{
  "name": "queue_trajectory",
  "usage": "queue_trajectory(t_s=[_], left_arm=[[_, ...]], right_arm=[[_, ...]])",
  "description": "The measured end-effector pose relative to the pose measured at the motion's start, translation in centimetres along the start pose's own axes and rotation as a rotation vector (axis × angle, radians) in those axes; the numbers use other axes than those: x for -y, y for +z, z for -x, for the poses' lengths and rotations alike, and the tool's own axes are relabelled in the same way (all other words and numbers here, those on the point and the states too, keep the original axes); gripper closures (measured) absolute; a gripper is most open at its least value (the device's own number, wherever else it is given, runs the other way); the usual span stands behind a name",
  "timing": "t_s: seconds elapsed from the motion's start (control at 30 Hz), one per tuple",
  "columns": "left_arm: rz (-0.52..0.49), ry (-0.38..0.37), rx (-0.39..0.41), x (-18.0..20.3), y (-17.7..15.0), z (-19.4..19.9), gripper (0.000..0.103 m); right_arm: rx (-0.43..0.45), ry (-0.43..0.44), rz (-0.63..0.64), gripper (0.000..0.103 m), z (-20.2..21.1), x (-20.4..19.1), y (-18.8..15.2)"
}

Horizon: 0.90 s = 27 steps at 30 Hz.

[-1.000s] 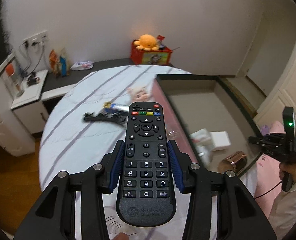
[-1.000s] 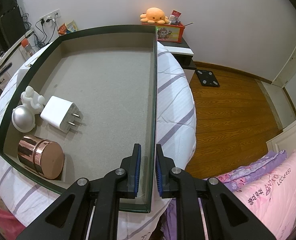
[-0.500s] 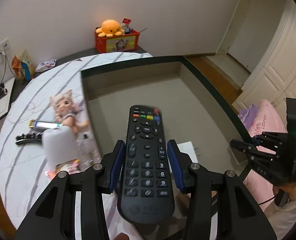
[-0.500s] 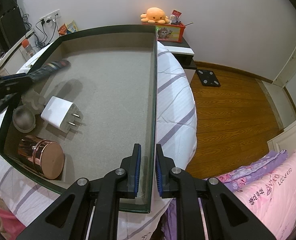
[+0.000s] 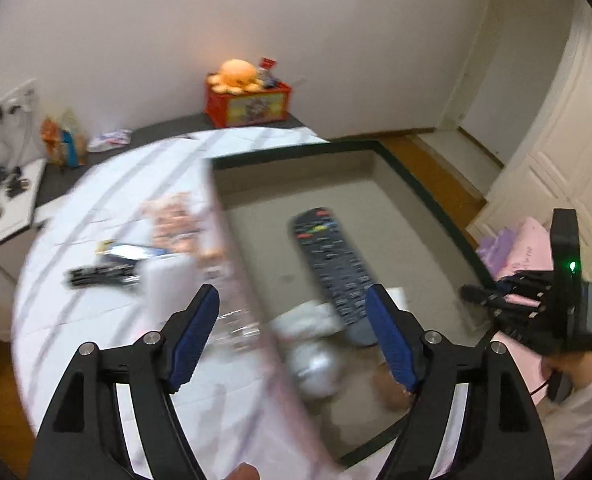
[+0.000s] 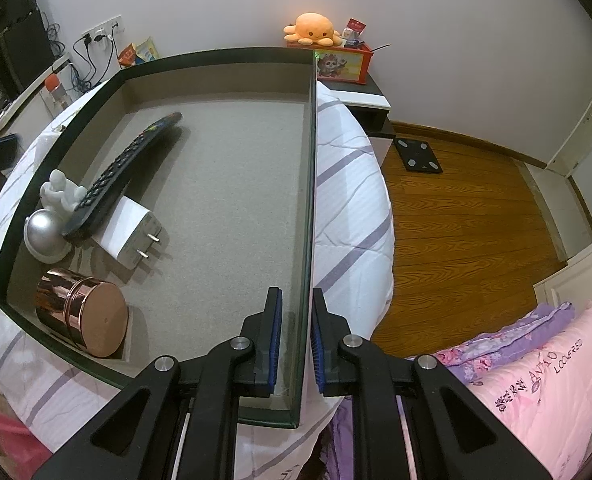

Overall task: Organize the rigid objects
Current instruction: 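Carry the remote into the pink box and open the left gripper, then lower the left gripper onto the pink-and-white block figure and grasp it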

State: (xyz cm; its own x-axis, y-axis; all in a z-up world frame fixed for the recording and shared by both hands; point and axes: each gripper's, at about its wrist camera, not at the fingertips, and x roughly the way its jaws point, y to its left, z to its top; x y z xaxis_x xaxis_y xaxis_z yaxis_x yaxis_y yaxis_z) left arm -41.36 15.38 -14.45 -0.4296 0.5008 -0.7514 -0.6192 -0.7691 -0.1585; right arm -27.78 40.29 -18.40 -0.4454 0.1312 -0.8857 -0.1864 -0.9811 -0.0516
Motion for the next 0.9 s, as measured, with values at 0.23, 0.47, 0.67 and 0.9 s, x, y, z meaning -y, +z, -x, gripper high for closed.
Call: queue_trajectory(t_s=[0.23, 0.47, 0.67, 0.9], left_arm=[[0.118, 0.144, 0.023, -7.6, -2.6, 3.4, 0.018], [0.092, 0.131, -0.035, -7.9, -4.5, 0.6, 0.017], [0.093, 0.114, -0.078, -6.8, -4.2, -2.8, 0.017], [0.104, 0.162, -0.116, -7.0, -3.8, -5.6, 0.016]], right_arm=[[-0.005, -0.010, 0.005, 0.088, 0.0, 0.0, 0.0], [-0.013, -0.021, 0.006, 0.088, -0.1, 0.0, 0.2], [-0.014, -0.022, 0.007, 0.088, -0.1, 0.0, 0.1], [-0.015, -0.023, 0.010, 0.088, -0.1, 0.0, 0.1]])
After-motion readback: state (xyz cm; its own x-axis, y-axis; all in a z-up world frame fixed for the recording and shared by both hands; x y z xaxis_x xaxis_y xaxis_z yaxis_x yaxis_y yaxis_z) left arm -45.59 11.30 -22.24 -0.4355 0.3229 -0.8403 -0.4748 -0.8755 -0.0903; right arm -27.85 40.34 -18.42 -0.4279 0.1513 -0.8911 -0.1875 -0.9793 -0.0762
